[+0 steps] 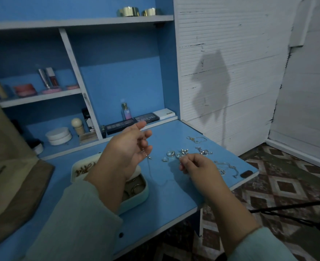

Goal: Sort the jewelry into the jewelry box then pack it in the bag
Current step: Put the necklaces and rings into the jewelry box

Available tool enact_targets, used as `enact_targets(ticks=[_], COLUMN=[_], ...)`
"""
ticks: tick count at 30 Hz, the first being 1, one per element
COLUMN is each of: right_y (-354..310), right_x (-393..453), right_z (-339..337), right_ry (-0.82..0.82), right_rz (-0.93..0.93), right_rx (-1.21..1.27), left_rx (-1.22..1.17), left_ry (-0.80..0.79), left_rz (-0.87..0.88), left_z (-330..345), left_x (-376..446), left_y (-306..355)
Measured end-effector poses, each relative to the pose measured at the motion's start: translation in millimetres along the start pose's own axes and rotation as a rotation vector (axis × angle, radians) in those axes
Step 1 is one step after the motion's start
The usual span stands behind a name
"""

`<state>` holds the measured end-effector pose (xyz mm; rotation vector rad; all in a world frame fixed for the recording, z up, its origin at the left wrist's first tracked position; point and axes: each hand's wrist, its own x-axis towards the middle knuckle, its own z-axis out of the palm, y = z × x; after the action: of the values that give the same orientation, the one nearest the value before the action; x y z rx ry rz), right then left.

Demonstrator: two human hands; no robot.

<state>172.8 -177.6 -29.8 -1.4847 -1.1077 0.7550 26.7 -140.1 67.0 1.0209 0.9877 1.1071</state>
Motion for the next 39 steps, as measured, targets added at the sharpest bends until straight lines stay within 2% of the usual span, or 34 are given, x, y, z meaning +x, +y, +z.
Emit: enact_targets(ticks=[7,12,15,19,22,25,30,34,39], right_y=[-8.6,-13.6,-22.7,-46.3,-68.3,-87.9,-104.1,-99.0,-89.1], right_x=[-5.7,-4.6,-4.2,-4.7,-4.6,-3.7,-2.4,-0.8,-0.5], right_z=[-1.2,-2.5,0.9,2.2,0.6,-1.4,-1.8,-4.3,-8.7], right_ry=[0.061,0.038,-0.002,-0.099,-0.177,-0.223,-0.234,-0.246,-0.293], right_rz=[0.213,0.233,0.16,-0.053,-0.219,-0.368,-0.499,-0.447,-0.195], right_rx=[0.51,0.546,0.41,0.063,-0.107,-0.306,-0.525,-0.491,-0.23], left_rx=[-0.323,-0.39,-0.309,-0.075,0.043,0.073,0.084,0.155,0.137], left_ry=[0.09,0.142,0.1,-0.008,-0.074,-0.149,-0.262,-0.286,-0.272], left_rz=[0.098,0.144,0.134,0.103,0.084,0.062,0.021,0.011,0.039], left_z=[-13.9,-25.9,-27.6,-24.5,-18.9,-11.6,-5.5,-4.5,-7.5], left_x=[-12.1,-13.4,-13.7,-13.2,-15.5,-16.9,-17.0,-20.0,-20.3], left_y=[3.0,6.5,6.9,5.6,3.8,-0.7,-6.5,-7.4,-2.8])
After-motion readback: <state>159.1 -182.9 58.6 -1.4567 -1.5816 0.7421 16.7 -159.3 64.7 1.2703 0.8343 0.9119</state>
